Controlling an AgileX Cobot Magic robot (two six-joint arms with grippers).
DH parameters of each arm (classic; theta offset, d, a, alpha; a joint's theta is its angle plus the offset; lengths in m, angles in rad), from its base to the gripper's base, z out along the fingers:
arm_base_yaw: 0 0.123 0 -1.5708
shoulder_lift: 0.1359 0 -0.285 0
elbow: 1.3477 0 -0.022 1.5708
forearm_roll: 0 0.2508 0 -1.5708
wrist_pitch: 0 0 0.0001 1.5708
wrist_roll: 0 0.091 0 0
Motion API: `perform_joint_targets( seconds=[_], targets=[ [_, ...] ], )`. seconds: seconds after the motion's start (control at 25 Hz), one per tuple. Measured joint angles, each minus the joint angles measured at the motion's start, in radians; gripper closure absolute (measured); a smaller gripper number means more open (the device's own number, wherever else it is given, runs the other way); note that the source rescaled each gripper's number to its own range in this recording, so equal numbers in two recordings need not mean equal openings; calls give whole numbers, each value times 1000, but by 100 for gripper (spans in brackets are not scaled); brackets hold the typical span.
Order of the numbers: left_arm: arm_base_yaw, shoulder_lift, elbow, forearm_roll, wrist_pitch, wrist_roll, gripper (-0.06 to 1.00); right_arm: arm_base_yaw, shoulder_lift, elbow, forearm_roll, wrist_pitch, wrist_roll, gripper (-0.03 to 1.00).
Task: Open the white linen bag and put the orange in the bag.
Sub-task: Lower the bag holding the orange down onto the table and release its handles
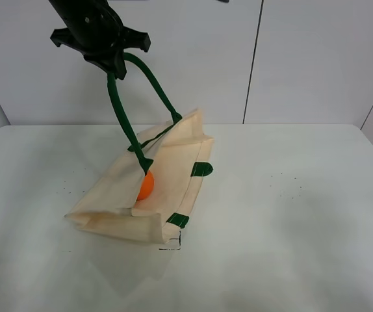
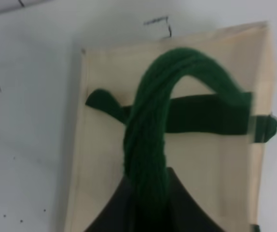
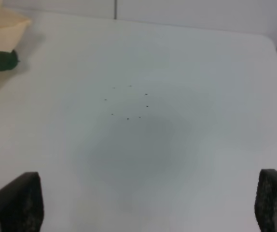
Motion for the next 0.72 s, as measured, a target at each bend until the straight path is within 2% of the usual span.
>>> perform_joint_targets(
  seconds=[0.28, 0.36, 0.44, 0.64, 0.72],
  targets=[
    [0, 131, 0, -11, -6, 4, 94, -8, 0, 0, 4, 0, 0, -3],
    [0, 179, 0, -40, -8, 27, 88, -8, 0, 0, 4, 0, 0, -3],
    [0, 229, 0, -78, -13, 50, 76, -8, 0, 0, 4, 0, 0, -3],
    [0, 300, 0, -112, -16, 63, 21, -8, 0, 0, 4, 0, 0, -3],
    [0, 299, 0, -97, -16, 64, 10, -8, 0, 0, 4, 0, 0, -3]
  ],
)
